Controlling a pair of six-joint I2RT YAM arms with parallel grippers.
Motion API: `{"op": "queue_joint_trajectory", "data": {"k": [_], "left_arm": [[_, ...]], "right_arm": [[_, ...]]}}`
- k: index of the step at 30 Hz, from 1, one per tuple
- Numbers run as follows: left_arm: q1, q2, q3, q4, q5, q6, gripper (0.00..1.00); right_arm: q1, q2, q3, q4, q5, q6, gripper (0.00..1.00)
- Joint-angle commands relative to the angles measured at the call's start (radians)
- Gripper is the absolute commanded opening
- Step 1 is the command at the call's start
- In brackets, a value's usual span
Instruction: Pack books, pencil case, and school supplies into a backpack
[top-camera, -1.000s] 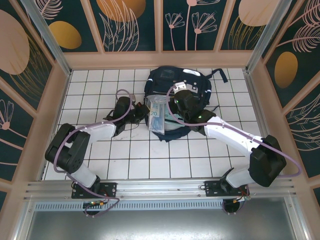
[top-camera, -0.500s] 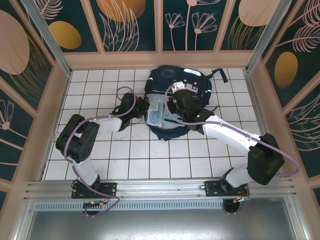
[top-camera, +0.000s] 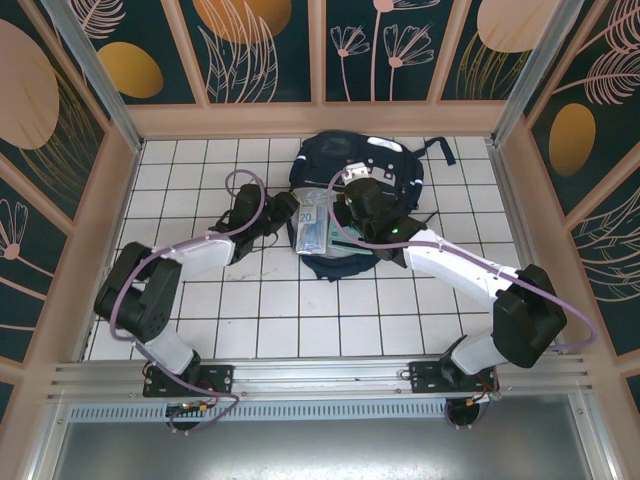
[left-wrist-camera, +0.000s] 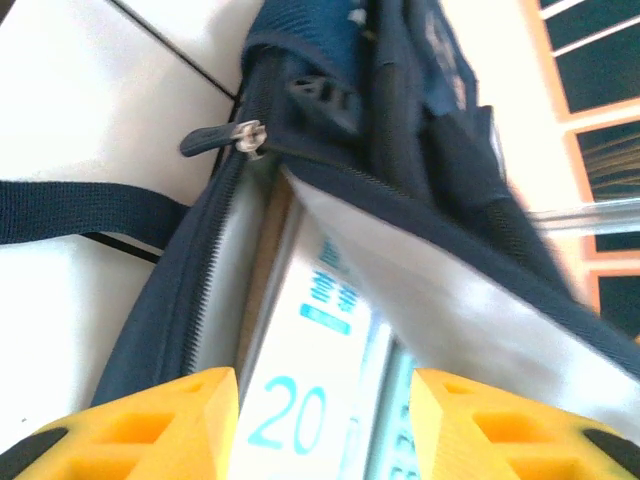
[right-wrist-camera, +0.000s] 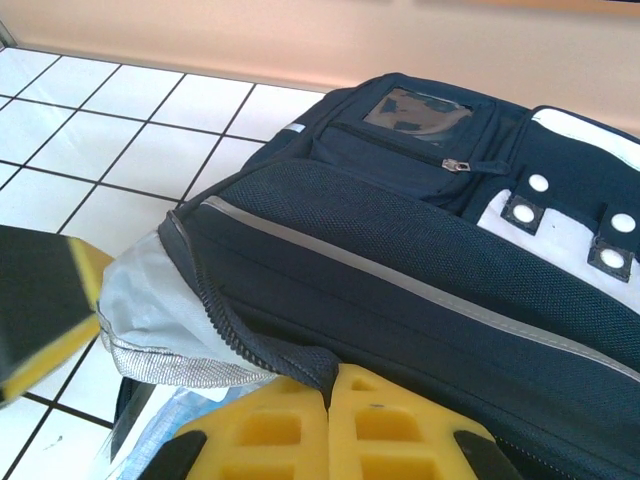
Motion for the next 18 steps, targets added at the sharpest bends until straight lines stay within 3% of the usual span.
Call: {"op": "queue_joint_trajectory", "data": {"k": [1,6,10,18], "left_arm": [[0.000,-0.089,-0.044,-0.084,0.035,0.108,0.51],[-0.040,-0.189,-0.172,-0.127,0.097,0.150,0.52],[-0.083,-0.248,-0.246,-0.166,0.083,0.153,0.52],[-0.107,-0.226,-0.321,-0.033,0.156,0.093,0.49]], "right_arm": [[0.002,0.010,0.040,0.036,0.013,0.002,0.05],[0.003,0.013,0.041,0.040,0.006,0.008,0.05],[0.006,0.015,0.046,0.041,0.002,0.012,0.05],[0.019,0.022,0.062,0.032,0.008,0.014,0.05]]}}
